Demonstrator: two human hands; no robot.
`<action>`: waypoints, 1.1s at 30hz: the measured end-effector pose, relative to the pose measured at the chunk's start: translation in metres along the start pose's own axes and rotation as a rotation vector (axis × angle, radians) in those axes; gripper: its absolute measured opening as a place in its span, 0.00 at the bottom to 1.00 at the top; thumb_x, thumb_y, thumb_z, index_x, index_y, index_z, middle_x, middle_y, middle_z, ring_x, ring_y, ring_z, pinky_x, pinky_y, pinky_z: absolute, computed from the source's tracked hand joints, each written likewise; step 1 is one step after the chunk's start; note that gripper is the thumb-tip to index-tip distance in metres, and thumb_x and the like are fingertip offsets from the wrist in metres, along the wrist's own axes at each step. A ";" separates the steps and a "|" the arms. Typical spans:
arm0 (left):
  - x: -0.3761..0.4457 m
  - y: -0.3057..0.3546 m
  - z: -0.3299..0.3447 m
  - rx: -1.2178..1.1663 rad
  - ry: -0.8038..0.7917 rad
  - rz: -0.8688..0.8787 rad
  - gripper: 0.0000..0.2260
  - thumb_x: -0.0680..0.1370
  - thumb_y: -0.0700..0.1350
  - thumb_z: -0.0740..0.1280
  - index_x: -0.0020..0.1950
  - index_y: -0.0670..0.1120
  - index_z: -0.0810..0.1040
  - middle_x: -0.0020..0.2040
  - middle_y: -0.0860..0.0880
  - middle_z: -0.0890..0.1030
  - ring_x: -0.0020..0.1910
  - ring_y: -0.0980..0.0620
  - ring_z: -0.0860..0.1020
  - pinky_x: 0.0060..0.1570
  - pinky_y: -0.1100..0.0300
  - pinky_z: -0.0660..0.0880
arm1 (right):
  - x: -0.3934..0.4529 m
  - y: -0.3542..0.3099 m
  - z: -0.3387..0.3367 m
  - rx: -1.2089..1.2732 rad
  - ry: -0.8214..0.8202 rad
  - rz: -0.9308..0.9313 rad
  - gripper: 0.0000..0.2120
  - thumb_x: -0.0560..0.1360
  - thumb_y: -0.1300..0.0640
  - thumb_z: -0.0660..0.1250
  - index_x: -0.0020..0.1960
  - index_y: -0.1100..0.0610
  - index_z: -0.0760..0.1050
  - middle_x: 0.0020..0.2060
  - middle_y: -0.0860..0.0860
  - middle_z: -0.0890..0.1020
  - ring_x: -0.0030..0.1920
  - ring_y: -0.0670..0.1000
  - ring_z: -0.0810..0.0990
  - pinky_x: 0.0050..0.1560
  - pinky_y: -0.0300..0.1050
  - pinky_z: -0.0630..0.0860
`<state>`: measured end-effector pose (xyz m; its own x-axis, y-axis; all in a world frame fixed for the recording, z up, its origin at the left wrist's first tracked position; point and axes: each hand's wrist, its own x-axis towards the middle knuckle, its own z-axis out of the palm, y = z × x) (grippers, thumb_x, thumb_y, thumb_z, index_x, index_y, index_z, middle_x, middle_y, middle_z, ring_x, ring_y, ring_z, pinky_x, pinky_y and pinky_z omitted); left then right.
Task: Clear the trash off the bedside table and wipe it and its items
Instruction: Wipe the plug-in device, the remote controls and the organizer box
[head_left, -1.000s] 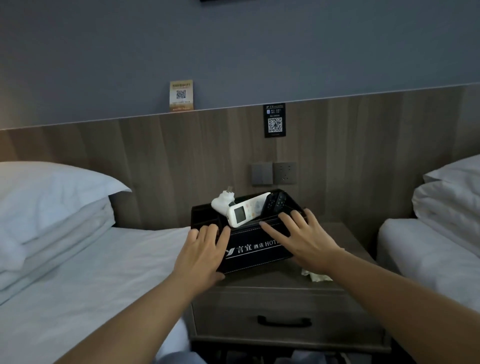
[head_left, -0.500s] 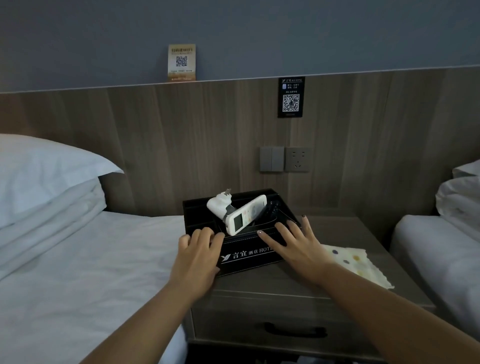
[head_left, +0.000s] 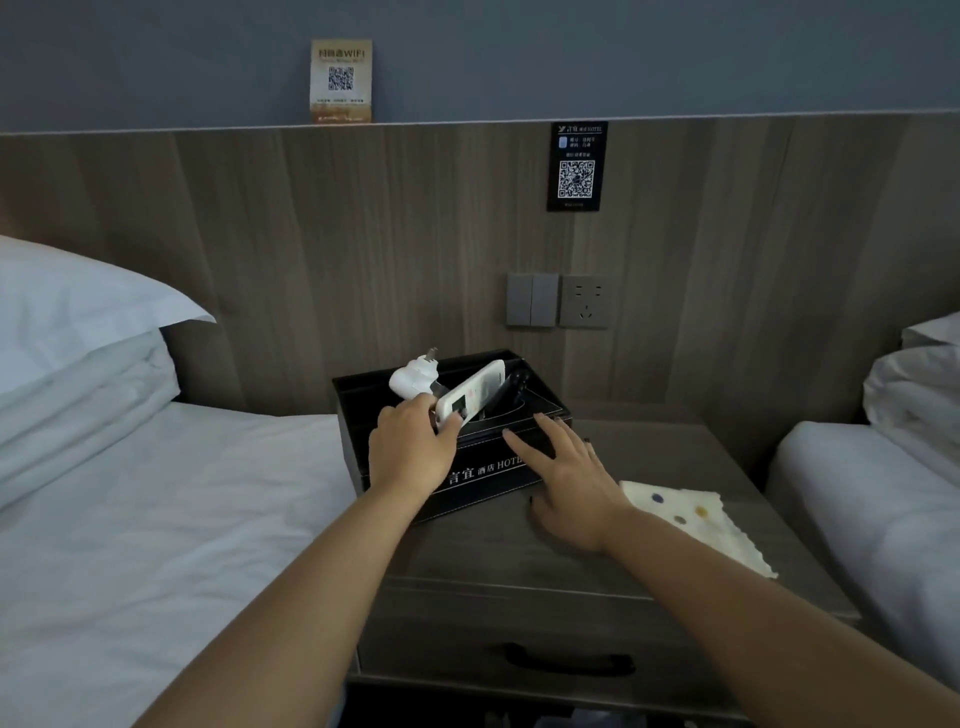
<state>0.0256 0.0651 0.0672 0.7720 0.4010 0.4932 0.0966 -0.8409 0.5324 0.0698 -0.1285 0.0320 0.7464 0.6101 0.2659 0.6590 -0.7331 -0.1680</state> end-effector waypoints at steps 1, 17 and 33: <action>-0.002 0.001 0.002 -0.036 0.049 0.005 0.11 0.79 0.51 0.64 0.43 0.43 0.75 0.38 0.49 0.76 0.44 0.45 0.76 0.39 0.51 0.73 | -0.007 -0.001 0.001 0.111 0.064 0.008 0.39 0.75 0.58 0.63 0.78 0.43 0.46 0.78 0.52 0.45 0.78 0.56 0.43 0.76 0.58 0.51; -0.090 0.059 0.000 -0.614 0.462 0.319 0.12 0.81 0.49 0.61 0.52 0.42 0.78 0.45 0.50 0.76 0.43 0.62 0.77 0.40 0.69 0.75 | -0.078 0.022 -0.029 1.344 0.292 0.196 0.30 0.68 0.51 0.72 0.69 0.46 0.68 0.59 0.48 0.80 0.55 0.48 0.82 0.49 0.45 0.80; -0.098 0.068 0.071 -1.254 -0.259 0.103 0.15 0.80 0.61 0.56 0.60 0.56 0.72 0.49 0.47 0.80 0.50 0.50 0.83 0.48 0.56 0.80 | -0.071 0.105 -0.042 0.622 0.409 0.459 0.06 0.72 0.52 0.72 0.49 0.47 0.82 0.43 0.41 0.84 0.47 0.40 0.82 0.45 0.30 0.77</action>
<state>0.0009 -0.0576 0.0062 0.8531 0.1546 0.4984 -0.5161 0.1086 0.8496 0.0821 -0.2615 0.0356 0.9372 0.0518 0.3449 0.3217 -0.5103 -0.7976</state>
